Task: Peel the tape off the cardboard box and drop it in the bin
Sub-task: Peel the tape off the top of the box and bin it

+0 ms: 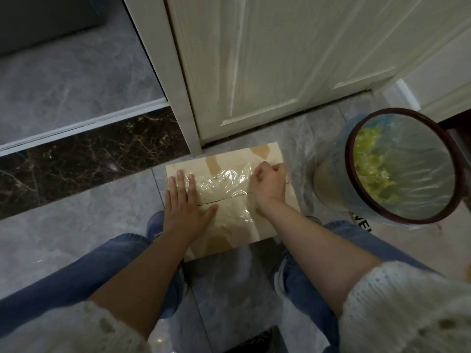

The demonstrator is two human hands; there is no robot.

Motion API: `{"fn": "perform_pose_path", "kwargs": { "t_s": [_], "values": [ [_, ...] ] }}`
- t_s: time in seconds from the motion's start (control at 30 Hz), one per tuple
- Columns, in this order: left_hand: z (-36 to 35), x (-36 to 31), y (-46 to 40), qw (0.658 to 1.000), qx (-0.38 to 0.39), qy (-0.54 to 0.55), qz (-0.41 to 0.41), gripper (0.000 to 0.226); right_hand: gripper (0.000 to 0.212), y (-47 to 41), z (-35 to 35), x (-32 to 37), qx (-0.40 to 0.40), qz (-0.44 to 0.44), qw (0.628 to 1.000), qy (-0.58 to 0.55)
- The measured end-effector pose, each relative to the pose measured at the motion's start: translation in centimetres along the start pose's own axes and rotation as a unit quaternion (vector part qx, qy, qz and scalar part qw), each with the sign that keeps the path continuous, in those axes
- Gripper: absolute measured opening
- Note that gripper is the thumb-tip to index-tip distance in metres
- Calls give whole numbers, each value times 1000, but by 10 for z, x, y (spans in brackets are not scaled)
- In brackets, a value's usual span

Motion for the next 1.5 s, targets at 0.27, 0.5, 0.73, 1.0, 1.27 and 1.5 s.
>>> {"fn": "perform_pose_path", "kwargs": {
  "t_s": [0.27,0.5,0.73,1.0,1.27,1.5],
  "values": [
    [-1,-5,-2,1000,6,-2,8,95,16,-36,12,19,95,-61,994,12],
    [0,-5,-3,1000,18,6,11,96,13,-30,2,11,90,-65,993,-31],
    [16,-15,-2,998,54,-8,24,93,14,-25,10,28,182,21,979,88],
    [29,-26,-10,992,112,-13,52,96,25,10,22,23,261,1,965,3],
    [16,-43,7,999,-13,-9,-50,86,16,-11,18,35,264,-39,963,31],
    [12,-67,-17,992,-8,-18,-125,93,14,-32,14,37,253,112,949,150]
  ]
}}
Point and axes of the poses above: each hand's wrist, its own y-axis away from the middle knuckle, its own z-axis out of the back of the hand, x = y × z, the point moved 4 cm from there along -y, towards the middle knuckle, and after that the axes turned 1 degree about -z, right-handed, at the moved point
